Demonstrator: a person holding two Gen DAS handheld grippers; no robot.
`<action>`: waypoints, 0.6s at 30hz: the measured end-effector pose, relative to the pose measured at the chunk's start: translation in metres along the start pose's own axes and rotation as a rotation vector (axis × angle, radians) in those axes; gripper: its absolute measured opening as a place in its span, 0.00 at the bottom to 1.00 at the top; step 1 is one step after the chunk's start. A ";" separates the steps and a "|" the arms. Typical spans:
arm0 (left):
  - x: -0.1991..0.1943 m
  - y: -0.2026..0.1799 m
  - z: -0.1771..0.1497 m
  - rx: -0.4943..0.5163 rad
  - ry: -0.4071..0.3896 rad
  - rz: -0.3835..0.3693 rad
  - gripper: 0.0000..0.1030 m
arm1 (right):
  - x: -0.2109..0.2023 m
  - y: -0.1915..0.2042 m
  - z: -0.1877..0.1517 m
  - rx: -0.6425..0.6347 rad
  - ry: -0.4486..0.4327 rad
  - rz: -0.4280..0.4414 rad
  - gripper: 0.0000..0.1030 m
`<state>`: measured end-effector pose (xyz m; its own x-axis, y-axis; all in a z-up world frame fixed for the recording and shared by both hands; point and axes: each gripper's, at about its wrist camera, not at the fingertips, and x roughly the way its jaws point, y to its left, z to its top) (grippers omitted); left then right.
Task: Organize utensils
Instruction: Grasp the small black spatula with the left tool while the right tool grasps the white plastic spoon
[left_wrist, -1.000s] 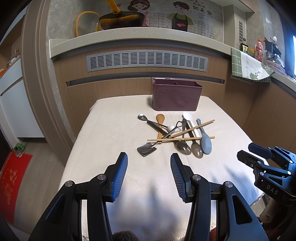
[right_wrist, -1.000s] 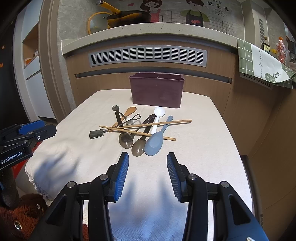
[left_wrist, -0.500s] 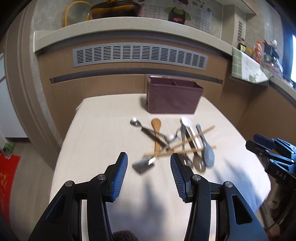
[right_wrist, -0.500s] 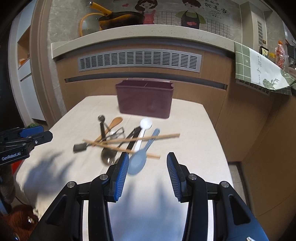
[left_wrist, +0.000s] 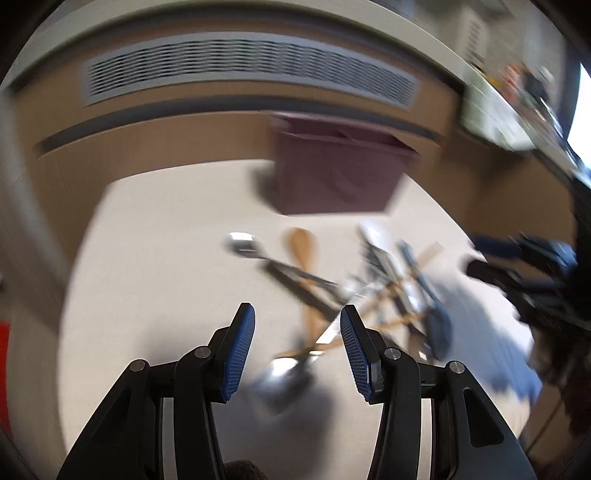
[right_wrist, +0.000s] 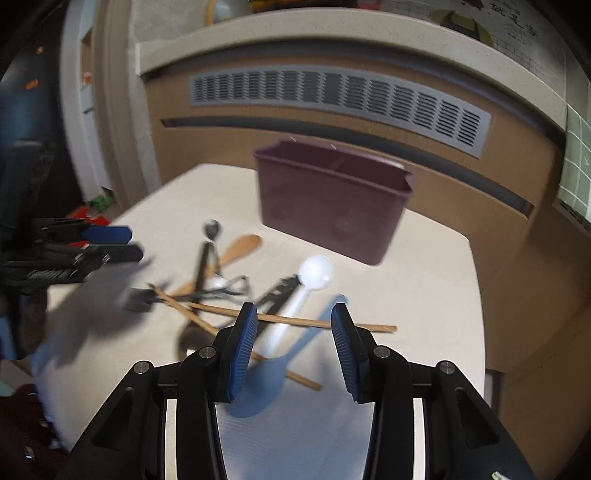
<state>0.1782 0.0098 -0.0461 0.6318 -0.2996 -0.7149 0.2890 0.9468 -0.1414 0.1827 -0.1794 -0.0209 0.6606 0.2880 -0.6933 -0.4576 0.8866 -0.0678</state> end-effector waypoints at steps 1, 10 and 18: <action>0.005 -0.010 0.002 0.046 0.004 -0.015 0.48 | 0.005 -0.004 -0.002 0.027 0.008 0.001 0.38; 0.065 -0.044 0.030 0.222 0.141 -0.098 0.41 | 0.021 -0.036 -0.033 0.227 0.061 -0.016 0.37; 0.085 -0.056 0.036 0.247 0.169 -0.067 0.27 | 0.020 -0.041 -0.040 0.243 0.051 -0.027 0.37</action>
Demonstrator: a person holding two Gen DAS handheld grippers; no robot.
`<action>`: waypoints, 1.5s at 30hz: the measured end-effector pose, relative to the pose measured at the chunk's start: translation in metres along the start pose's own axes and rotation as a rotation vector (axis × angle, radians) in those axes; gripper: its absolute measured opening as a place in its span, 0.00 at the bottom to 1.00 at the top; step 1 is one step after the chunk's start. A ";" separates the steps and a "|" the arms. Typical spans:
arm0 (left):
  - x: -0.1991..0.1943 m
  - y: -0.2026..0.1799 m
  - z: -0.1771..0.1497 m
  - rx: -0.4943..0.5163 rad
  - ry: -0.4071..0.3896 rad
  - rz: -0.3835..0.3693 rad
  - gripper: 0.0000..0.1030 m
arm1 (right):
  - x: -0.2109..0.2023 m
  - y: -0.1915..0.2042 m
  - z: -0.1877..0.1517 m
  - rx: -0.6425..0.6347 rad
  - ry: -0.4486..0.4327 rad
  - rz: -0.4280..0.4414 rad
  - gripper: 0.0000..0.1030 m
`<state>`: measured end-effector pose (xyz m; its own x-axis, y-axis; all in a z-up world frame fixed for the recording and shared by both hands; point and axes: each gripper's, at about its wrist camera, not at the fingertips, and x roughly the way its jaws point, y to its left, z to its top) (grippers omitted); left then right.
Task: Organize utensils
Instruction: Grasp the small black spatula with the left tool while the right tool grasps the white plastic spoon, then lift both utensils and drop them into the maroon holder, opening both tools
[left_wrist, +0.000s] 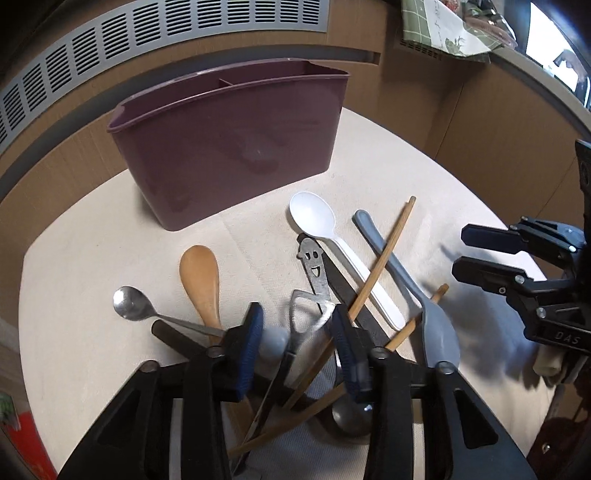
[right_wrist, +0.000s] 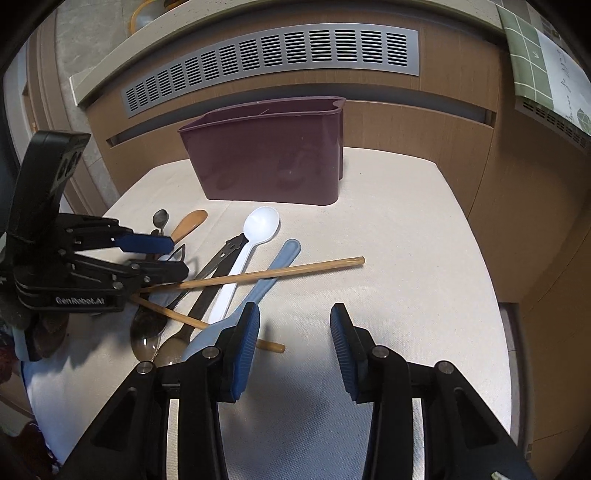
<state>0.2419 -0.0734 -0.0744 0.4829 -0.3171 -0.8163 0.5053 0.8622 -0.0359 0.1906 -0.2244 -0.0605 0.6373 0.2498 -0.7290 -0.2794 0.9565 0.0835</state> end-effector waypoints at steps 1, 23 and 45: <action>-0.001 -0.001 0.000 -0.002 -0.009 0.005 0.23 | 0.001 0.000 0.001 0.003 0.002 0.003 0.37; -0.150 0.077 -0.061 -0.434 -0.416 0.107 0.21 | 0.107 0.048 0.076 -0.040 0.153 -0.049 0.36; -0.266 0.050 0.113 -0.313 -0.806 0.026 0.21 | -0.153 0.036 0.218 -0.085 -0.610 -0.084 0.31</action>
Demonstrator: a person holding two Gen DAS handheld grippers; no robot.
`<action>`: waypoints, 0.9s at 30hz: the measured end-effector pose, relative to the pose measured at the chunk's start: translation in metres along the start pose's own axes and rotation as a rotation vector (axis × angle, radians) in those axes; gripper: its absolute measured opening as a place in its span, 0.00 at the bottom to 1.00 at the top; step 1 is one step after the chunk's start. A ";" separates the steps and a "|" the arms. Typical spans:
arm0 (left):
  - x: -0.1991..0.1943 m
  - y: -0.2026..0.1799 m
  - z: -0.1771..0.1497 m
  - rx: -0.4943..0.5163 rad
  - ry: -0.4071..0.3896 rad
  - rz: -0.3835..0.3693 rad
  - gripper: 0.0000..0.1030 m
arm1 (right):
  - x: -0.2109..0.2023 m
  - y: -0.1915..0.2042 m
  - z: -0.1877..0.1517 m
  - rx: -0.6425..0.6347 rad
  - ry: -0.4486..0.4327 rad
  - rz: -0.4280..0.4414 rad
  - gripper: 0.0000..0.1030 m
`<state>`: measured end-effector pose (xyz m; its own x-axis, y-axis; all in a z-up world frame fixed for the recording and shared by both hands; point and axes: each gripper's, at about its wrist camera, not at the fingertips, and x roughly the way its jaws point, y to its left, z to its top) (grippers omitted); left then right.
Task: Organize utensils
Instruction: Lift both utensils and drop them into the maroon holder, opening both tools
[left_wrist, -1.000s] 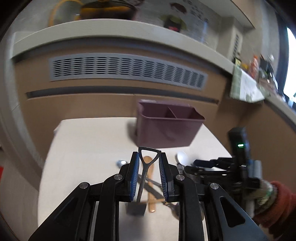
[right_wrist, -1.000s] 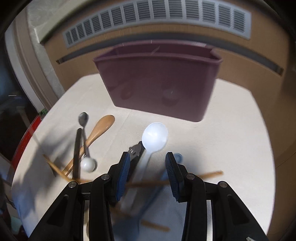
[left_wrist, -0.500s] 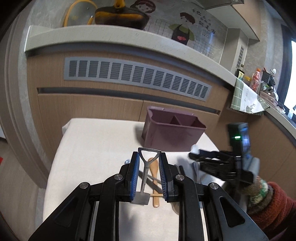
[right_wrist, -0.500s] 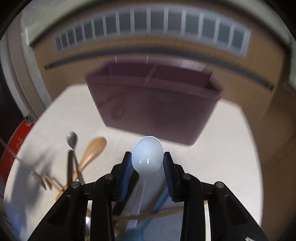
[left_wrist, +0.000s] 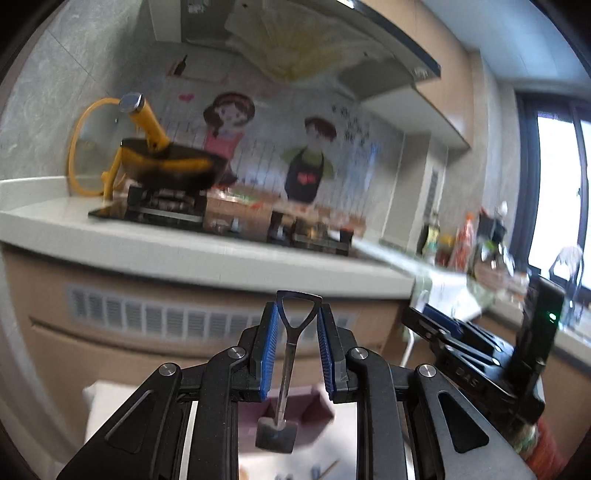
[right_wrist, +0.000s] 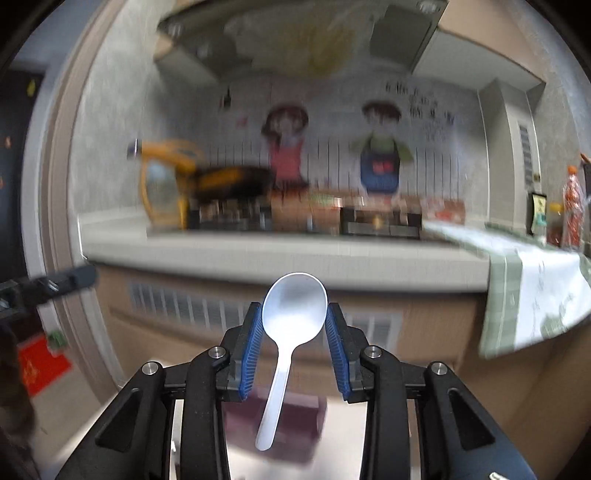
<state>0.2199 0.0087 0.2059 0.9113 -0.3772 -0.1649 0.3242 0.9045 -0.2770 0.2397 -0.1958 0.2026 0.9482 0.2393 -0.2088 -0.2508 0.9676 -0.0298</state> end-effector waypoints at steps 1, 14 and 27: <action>0.008 0.002 0.002 -0.008 -0.012 -0.002 0.21 | 0.003 -0.002 0.007 -0.002 -0.020 0.000 0.31; 0.139 0.046 -0.057 -0.141 0.122 -0.025 0.21 | 0.124 -0.020 -0.075 0.021 0.167 -0.037 0.31; 0.168 0.068 -0.131 -0.207 0.290 -0.023 0.43 | 0.157 -0.039 -0.143 0.105 0.405 0.067 0.32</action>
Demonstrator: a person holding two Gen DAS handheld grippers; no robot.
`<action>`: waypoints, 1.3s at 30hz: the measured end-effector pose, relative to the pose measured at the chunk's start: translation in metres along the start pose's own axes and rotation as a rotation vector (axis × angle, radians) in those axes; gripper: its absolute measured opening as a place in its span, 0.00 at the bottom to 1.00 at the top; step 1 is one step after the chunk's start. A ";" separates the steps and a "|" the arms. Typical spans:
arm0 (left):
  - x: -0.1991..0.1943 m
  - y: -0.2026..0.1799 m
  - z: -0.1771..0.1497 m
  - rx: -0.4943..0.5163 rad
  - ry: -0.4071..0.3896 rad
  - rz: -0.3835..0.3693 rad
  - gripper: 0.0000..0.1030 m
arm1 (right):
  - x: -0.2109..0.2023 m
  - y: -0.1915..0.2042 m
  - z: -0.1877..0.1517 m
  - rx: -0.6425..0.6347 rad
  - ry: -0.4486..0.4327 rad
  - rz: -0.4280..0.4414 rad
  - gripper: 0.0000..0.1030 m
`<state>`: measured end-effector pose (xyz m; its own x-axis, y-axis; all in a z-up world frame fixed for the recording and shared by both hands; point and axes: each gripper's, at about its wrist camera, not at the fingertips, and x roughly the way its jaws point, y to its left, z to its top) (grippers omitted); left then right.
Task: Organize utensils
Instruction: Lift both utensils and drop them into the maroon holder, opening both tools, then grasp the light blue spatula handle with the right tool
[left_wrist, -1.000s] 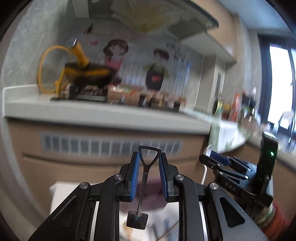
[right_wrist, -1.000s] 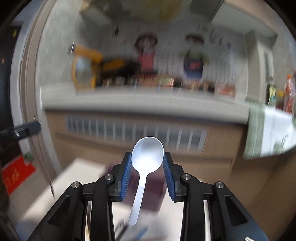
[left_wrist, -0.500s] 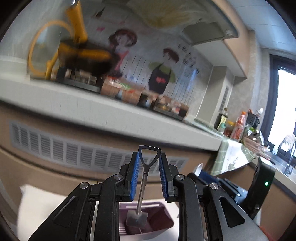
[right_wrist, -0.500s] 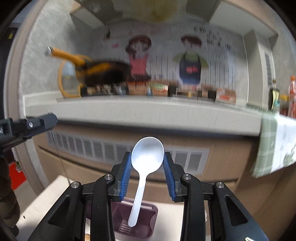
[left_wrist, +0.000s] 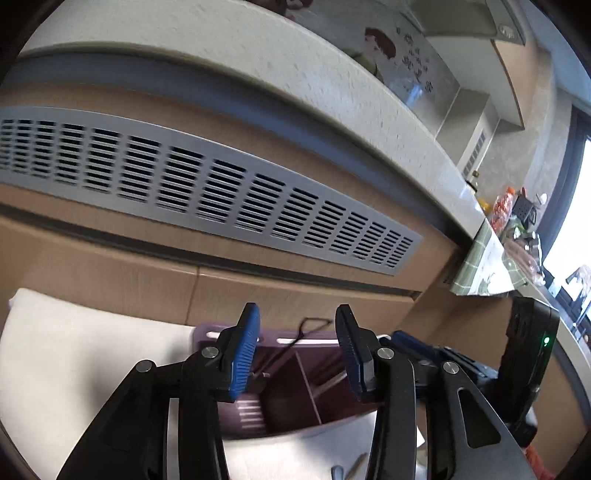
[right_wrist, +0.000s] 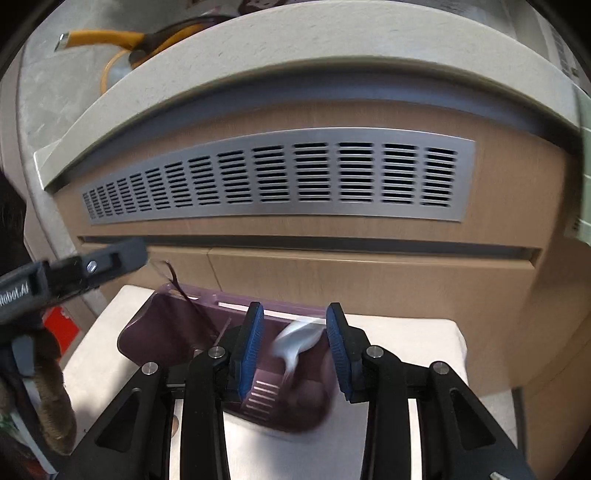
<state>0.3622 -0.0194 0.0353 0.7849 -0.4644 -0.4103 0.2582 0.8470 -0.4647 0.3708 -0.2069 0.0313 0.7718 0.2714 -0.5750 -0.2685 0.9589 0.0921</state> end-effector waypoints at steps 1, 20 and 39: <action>-0.011 0.000 -0.002 0.001 -0.015 0.011 0.43 | -0.012 -0.004 -0.002 0.012 -0.017 0.001 0.32; -0.167 0.069 -0.157 -0.043 0.220 0.414 0.44 | -0.095 0.039 -0.160 -0.127 0.217 -0.028 0.32; -0.107 0.009 -0.165 0.216 0.375 0.113 0.44 | -0.092 0.053 -0.181 -0.106 0.273 0.044 0.32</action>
<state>0.1877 -0.0044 -0.0544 0.5669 -0.3933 -0.7238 0.3254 0.9141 -0.2418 0.1810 -0.1957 -0.0578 0.5786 0.2665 -0.7709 -0.3682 0.9287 0.0447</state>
